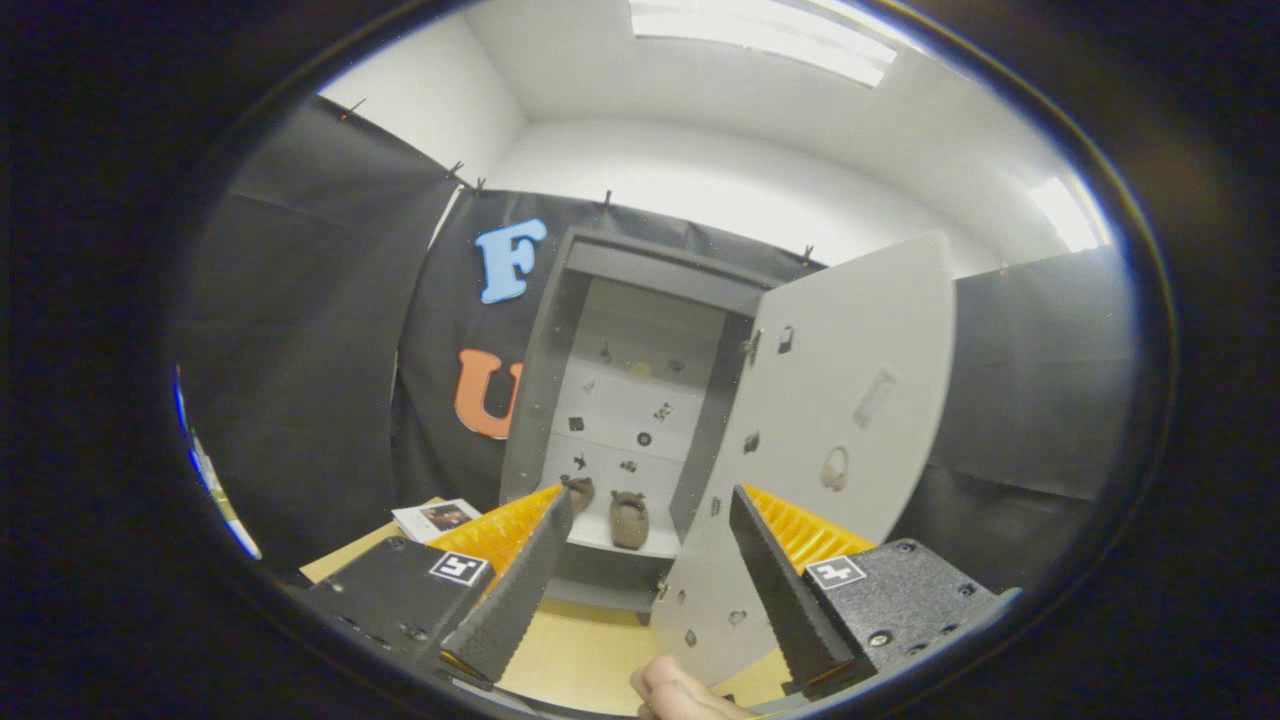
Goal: Open the shoe cabinet door, grab the shoes and put them into the shoe cabinet, then close the shoe cabinet door.
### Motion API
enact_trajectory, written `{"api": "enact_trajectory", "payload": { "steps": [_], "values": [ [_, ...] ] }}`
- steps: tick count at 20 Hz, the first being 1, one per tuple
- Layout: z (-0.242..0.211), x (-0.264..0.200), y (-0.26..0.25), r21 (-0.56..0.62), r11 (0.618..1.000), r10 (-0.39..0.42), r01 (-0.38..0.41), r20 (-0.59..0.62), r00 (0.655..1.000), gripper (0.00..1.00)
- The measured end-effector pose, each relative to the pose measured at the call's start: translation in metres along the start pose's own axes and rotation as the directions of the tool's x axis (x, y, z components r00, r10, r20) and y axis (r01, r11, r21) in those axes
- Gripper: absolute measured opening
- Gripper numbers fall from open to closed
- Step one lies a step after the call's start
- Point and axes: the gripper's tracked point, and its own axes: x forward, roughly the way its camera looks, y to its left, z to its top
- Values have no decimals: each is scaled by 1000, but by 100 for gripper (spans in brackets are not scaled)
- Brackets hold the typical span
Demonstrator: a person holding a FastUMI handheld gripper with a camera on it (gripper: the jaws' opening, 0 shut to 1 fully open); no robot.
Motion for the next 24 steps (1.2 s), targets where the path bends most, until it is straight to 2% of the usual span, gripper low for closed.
{"api": "enact_trajectory", "payload": {
  "steps": [5,11,14,19,21,24],
  "values": [
    [-11,-73,-61,136,988,-79,70,59,995,100],
    [-49,-96,-156,211,967,-171,146,105,980,100],
    [-57,-101,-218,248,945,-257,215,149,955,100],
    [-89,-88,-317,307,893,-381,329,128,915,100],
    [-113,-64,-338,316,888,-377,334,86,922,100],
    [-149,-20,-365,316,906,-306,281,33,951,100]
  ]
}}
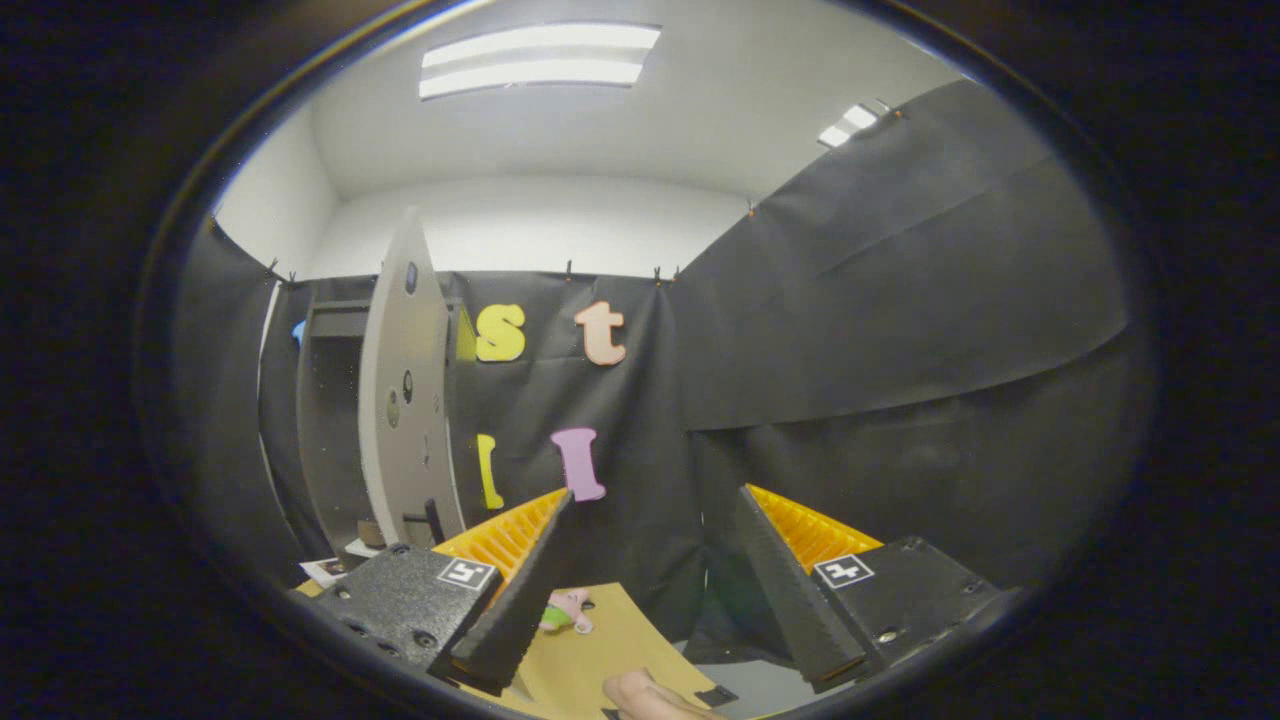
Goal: Open the shoe cabinet door, grab the shoes and put them into the shoe cabinet, then close the shoe cabinet door.
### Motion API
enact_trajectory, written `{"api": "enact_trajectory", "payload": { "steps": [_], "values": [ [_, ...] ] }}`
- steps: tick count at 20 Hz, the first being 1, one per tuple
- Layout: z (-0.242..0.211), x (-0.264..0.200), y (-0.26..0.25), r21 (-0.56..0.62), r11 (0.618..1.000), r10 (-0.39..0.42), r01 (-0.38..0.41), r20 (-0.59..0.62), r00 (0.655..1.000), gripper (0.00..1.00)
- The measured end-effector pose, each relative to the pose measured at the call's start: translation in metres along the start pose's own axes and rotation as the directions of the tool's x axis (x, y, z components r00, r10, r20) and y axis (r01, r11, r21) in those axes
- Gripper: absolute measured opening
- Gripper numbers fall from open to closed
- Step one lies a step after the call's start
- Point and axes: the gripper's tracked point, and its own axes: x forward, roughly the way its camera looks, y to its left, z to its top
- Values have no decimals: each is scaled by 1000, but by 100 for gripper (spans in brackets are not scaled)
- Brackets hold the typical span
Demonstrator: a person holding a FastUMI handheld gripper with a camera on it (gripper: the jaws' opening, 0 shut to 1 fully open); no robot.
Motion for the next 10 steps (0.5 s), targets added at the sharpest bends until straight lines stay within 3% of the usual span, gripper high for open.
{"api": "enact_trajectory", "payload": {
  "steps": [4,8,10],
  "values": [
    [-32,62,-7,-30,995,95,-97,-61,994,100],
    [-56,93,45,24,954,300,-300,-95,949,100],
    [-66,106,71,60,935,354,-349,-121,928,100]
  ]
}}
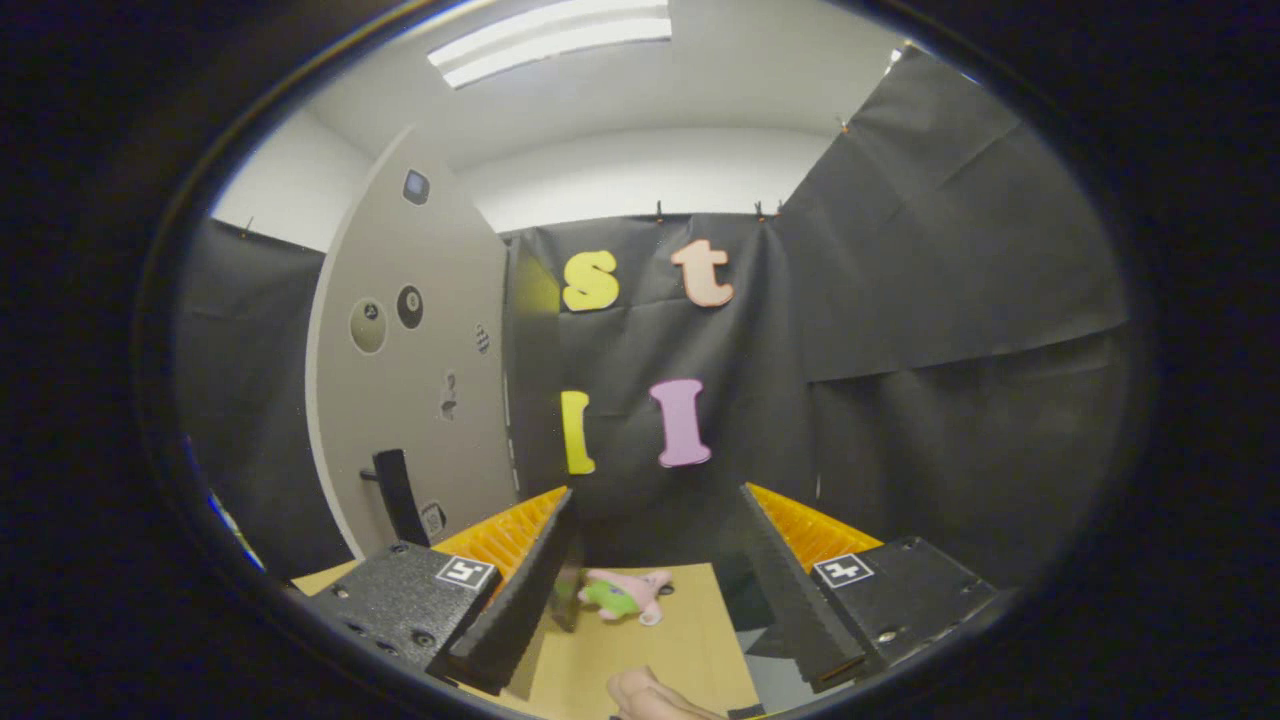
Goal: Open the shoe cabinet door, grab the shoes and put them into the shoe cabinet, then close the shoe cabinet door.
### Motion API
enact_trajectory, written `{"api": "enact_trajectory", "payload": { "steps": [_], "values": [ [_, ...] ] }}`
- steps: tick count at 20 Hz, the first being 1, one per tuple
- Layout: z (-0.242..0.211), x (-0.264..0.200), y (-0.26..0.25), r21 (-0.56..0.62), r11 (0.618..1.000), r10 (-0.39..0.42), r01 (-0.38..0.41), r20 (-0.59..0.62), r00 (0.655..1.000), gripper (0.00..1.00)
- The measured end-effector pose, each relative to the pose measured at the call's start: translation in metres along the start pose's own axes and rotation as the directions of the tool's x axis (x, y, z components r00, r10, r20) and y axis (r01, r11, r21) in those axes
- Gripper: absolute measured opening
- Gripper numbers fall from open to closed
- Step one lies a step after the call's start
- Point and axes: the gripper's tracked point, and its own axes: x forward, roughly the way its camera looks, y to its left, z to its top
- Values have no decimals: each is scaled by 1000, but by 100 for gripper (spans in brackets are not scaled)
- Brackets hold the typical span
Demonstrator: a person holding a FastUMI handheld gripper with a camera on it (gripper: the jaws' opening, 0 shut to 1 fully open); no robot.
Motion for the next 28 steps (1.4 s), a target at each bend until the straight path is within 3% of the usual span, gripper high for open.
{"api": "enact_trajectory", "payload": {
  "steps": [6,8,13,22,28],
  "values": [
    [-33,31,94,-138,981,123,-139,-113,986,96],
    [-24,28,105,-191,973,118,-131,-81,990,95],
    [-36,28,141,-132,974,165,-185,-148,975,94],
    [-50,28,209,-275,948,129,-160,-128,983,93],
    [-57,42,255,-280,954,90,-111,-87,992,92]
  ]
}}
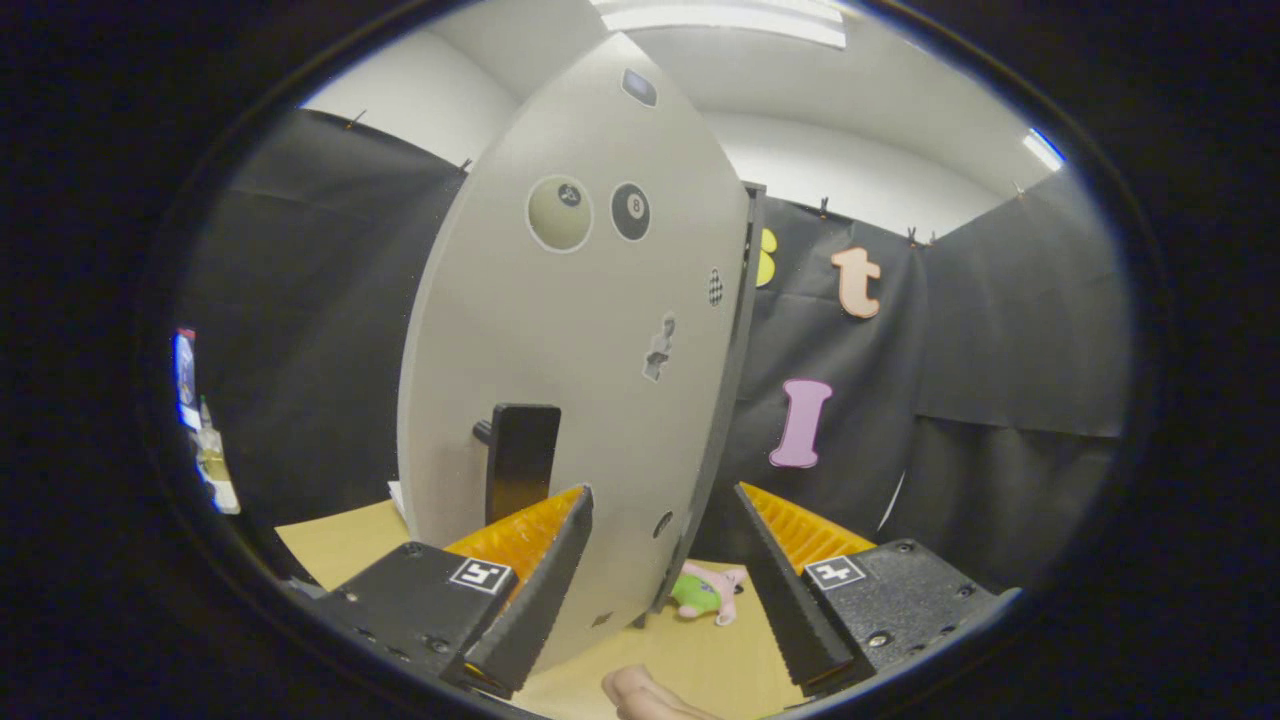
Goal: Open the shoe cabinet door, grab the shoes and put them into the shoe cabinet, then close the shoe cabinet door.
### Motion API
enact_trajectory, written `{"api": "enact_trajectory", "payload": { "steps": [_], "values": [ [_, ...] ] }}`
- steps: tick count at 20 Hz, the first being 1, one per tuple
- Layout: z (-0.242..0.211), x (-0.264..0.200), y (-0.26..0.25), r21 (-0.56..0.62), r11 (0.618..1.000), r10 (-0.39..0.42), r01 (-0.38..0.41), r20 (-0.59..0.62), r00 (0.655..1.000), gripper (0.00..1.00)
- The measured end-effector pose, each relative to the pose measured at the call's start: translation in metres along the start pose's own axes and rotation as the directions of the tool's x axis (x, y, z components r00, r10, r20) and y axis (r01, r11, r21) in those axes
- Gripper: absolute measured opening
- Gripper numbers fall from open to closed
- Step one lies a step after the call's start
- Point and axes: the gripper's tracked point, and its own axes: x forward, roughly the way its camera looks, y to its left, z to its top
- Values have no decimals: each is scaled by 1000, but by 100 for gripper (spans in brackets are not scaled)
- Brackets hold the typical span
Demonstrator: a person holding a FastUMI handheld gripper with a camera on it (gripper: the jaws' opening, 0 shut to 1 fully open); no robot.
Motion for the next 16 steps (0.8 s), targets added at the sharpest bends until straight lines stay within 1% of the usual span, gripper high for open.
{"api": "enact_trajectory", "payload": {
  "steps": [5,7,10,13,16],
  "values": [
    [2,36,64,113,993,29,-28,-6,1000,92],
    [4,55,93,148,988,51,-49,-9,999,93],
    [8,85,131,208,977,58,-52,-23,998,93],
    [11,114,141,235,972,34,-25,-35,999,94],
    [18,115,137,248,969,-3,4,-5,1000,95]
  ]
}}
